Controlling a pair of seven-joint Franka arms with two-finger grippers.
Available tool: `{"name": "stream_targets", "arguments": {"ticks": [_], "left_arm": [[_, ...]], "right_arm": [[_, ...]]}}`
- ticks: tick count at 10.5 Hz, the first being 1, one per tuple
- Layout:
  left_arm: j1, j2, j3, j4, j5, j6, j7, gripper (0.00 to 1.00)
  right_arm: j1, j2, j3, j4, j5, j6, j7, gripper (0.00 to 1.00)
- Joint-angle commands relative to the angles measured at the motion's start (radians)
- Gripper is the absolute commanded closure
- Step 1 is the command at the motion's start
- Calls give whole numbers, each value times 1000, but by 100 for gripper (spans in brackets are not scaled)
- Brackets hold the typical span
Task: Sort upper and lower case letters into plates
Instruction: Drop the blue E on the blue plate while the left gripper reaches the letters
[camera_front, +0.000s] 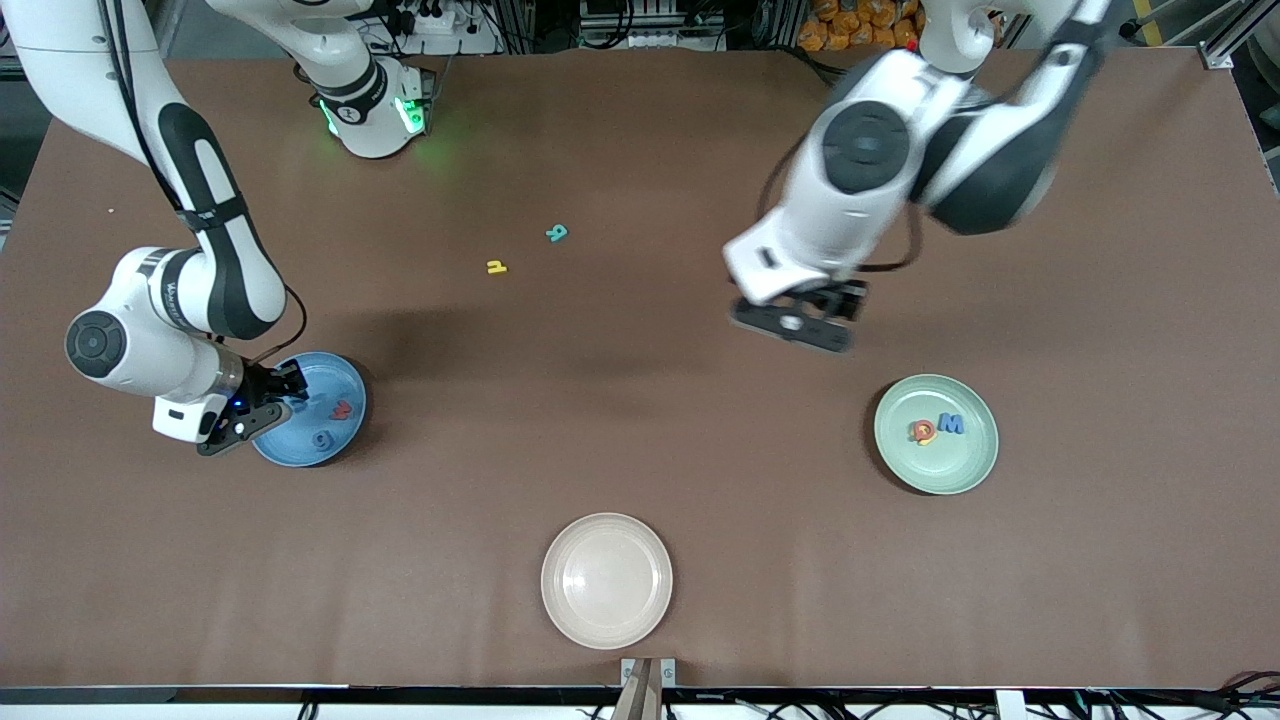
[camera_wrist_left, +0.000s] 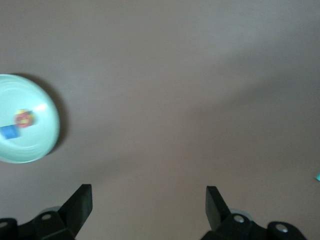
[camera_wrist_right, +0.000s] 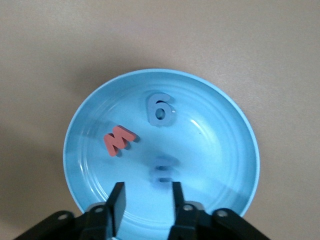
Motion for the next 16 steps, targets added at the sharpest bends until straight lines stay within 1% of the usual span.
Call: {"name": "stream_targets", "arguments": {"ticks": [1,2,3,5,7,8,10,11,13,14,15,16], "left_arm": [[-84,125,-67,16,0,82,-158,0],[-137,157,-80,16,37,125,-171,0],[-195,194,-80,16,37,134,-179,0],[-310,247,-81,3,66,232,-295,0],[-373,289,-81,2,101,347,-299,0],[-389,319,-86,2,146,398,-303,0],[-407,363,-91,-5,254,473,-300,0],[-427,382,-91,-5,279,510,-300,0],[-458,383,-91,-8,284,512,-303,0],[-499,389,-86,-8,281,512,-309,0],[-512,395,-78,-8,281,513,-329,0],[-533,415,-74,-5,281,513,-335,0]], "right_arm": [[-11,-18,15,1,2,-7,-4,0],[-13,-19,14,6,2,-7,-7,0],[-19,-18,14,13,2,-7,-9,0],[-19,-18,15,26,4,-5,-6,0],[-21,-19,15,33,4,-7,-6,0],[-31,-19,15,32,4,-10,-7,0],[-42,-34,17,33,4,-66,-3,0],[-54,-45,15,35,7,-108,0,0],[-97,-51,14,35,21,-157,0,0],[-120,-50,14,35,21,-168,-7,0],[-140,-50,14,35,21,-195,-12,0],[-156,-51,14,44,21,-246,-12,0]]}}
